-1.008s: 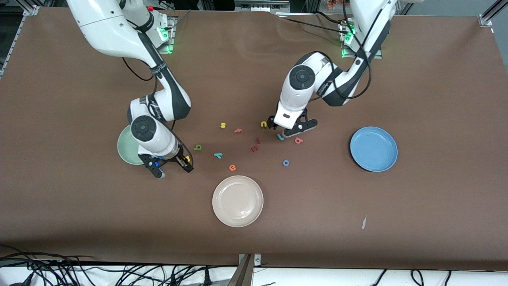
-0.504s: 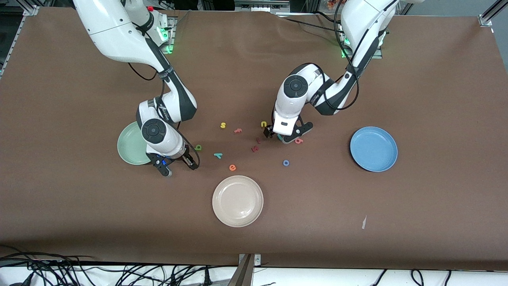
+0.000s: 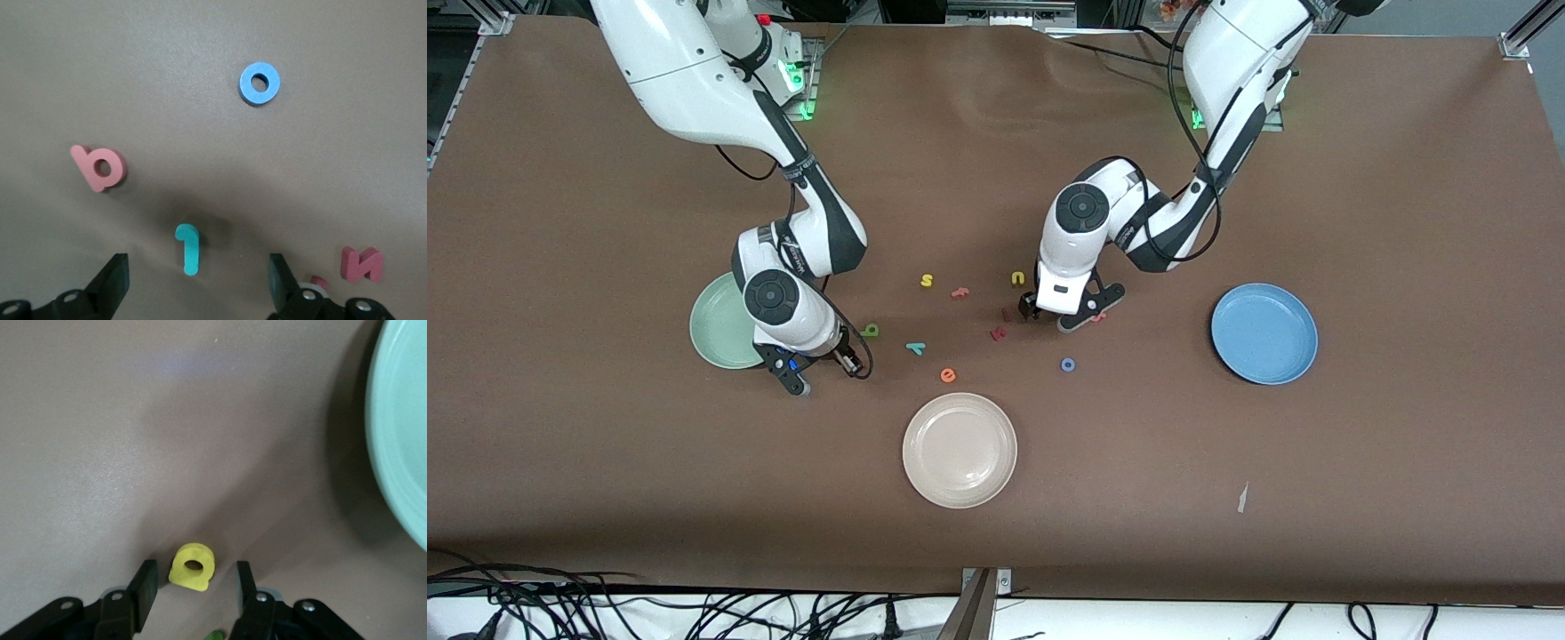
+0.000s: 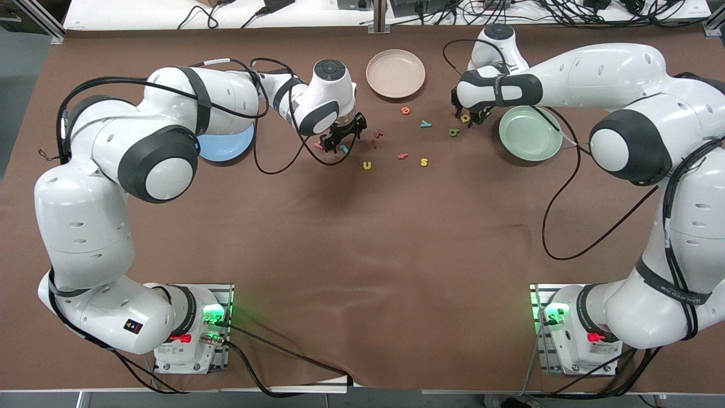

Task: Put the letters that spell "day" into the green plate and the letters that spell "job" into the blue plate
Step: 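Grasp yellow d with the right gripper while the left gripper grasps teal 1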

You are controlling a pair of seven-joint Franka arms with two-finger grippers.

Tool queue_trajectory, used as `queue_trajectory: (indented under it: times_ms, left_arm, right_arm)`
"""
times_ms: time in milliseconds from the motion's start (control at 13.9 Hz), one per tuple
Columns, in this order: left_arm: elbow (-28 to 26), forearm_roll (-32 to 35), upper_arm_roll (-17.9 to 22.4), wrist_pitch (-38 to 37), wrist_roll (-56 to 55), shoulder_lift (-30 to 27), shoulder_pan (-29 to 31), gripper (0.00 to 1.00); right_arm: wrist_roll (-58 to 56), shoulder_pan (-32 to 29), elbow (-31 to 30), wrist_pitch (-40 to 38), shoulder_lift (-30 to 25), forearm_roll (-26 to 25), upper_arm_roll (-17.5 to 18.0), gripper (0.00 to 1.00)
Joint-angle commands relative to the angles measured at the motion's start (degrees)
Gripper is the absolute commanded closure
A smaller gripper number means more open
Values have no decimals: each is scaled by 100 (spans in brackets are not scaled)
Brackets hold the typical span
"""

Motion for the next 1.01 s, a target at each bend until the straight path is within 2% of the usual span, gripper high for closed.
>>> queue_trajectory:
  times_ms: [0, 144, 216, 504, 720, 792, 936]
  left_arm:
    - [176, 230, 31, 81, -170, 160, -37, 17]
    - [211, 221, 31, 90, -178, 230, -28, 23]
    - [202, 230, 40, 151, -170, 248, -28, 26]
    - [211, 230, 40, 152, -170, 274, -11, 45]
    - [202, 230, 40, 161, -170, 292, -11, 56]
    - [211, 239, 49, 161, -170, 318, -11, 62]
    - [202, 239, 49, 161, -170, 327, -20, 77]
  right_arm:
    - [38, 2, -28, 85, 4, -72, -1, 67]
    - [29, 2, 7, 59, -14, -72, -10, 86]
    - [-6, 10, 51, 32, -75, -72, -10, 87]
    - [-425, 2, 95, -783, -663, -90, -63, 88]
    - [-1837, -25, 26, -2083, -1155, -11, -719, 87]
    - [-2330, -25, -53, -2269, -1243, 15, -914, 87]
    - [-2511, -25, -552, -2149, -1437, 24, -1021, 86]
